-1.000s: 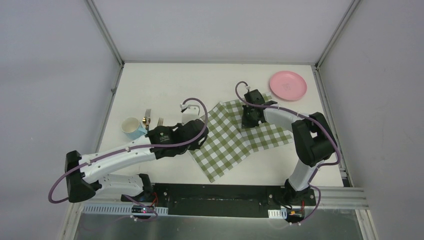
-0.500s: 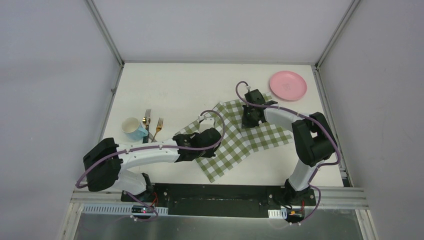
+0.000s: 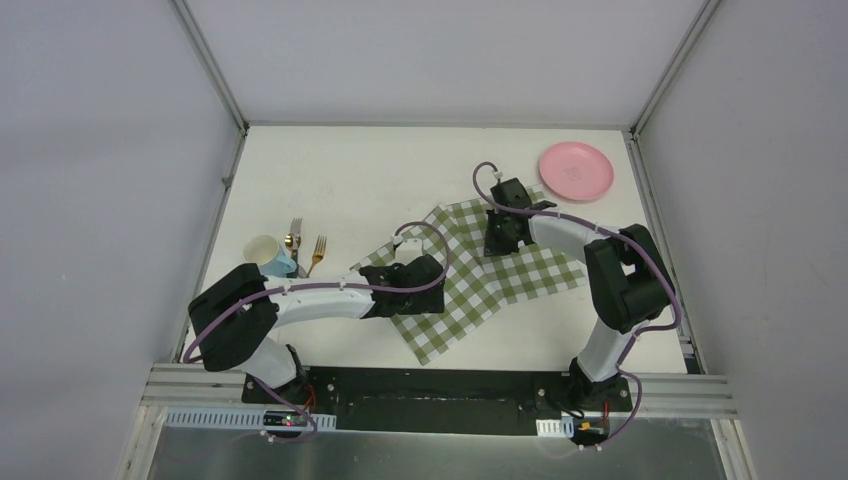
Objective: Set the dinner table for one person
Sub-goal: Flatten out the napkin at the center of the board.
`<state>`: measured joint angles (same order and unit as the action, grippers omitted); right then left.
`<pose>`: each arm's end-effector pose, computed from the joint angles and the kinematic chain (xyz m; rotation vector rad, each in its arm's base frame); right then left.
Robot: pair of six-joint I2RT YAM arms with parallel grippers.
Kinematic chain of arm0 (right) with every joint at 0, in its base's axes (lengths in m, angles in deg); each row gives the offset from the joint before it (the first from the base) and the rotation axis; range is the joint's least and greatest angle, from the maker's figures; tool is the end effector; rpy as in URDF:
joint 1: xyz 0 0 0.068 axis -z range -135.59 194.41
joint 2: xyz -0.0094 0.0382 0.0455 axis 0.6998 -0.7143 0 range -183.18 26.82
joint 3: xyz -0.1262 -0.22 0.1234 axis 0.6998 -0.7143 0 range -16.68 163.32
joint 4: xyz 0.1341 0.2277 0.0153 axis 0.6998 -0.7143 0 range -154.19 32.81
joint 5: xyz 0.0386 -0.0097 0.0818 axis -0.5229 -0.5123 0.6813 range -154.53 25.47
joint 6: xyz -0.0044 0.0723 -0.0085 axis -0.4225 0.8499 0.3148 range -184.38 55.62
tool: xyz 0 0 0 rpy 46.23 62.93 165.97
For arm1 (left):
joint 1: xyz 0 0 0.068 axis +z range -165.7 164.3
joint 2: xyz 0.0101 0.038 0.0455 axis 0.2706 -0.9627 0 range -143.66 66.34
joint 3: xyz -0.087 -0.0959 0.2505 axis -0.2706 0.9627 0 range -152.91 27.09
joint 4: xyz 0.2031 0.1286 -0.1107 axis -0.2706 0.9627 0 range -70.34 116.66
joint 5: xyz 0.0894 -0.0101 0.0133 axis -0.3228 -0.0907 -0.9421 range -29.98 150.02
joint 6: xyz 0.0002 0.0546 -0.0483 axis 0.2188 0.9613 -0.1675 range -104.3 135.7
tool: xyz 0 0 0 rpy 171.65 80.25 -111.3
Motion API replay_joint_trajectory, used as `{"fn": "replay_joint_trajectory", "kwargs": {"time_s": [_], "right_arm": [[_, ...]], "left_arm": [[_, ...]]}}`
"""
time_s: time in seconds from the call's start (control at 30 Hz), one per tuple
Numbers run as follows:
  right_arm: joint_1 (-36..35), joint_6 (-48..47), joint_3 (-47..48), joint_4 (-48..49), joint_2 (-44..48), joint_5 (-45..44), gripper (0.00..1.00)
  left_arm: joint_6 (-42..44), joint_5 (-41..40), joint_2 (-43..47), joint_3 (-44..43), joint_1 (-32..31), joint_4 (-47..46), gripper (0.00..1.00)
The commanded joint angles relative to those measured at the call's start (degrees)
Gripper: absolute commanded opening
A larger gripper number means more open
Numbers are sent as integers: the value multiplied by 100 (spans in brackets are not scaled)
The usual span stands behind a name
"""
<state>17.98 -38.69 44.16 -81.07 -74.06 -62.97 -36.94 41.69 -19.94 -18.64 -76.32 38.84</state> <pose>0.3214 0.1614 0.1472 -0.0261 2.7274 0.3110 0.1620 -0.2489 0.1568 0.0669 2.5695 -0.3523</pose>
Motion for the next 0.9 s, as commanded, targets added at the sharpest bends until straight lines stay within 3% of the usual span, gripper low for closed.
{"fn": "replay_joint_trajectory", "kwargs": {"time_s": [0.0,0.03,0.1,0.13,0.17,0.5,0.73,0.87], "right_arm": [[117,-64,-83,-251,168,-285,0],[116,-64,-95,-241,186,-281,0],[123,-58,-111,-240,200,-293,0],[121,-61,-117,-237,200,-282,0],[120,-57,-128,-224,207,-285,0],[120,-52,-169,-189,233,-246,0],[129,-62,-195,-198,279,-292,0],[130,-63,-204,-196,288,-282,0]], "left_arm": [[-211,40,-17,-135,86,82,99],[-226,73,-21,-106,103,60,98],[-215,188,23,58,147,-205,73],[-227,262,39,150,178,-379,52],[-253,331,43,208,227,-416,3],[-352,594,-240,205,543,-99,0],[-672,372,-632,-336,956,1428,0],[-742,222,-555,-325,1116,1707,0]]}}
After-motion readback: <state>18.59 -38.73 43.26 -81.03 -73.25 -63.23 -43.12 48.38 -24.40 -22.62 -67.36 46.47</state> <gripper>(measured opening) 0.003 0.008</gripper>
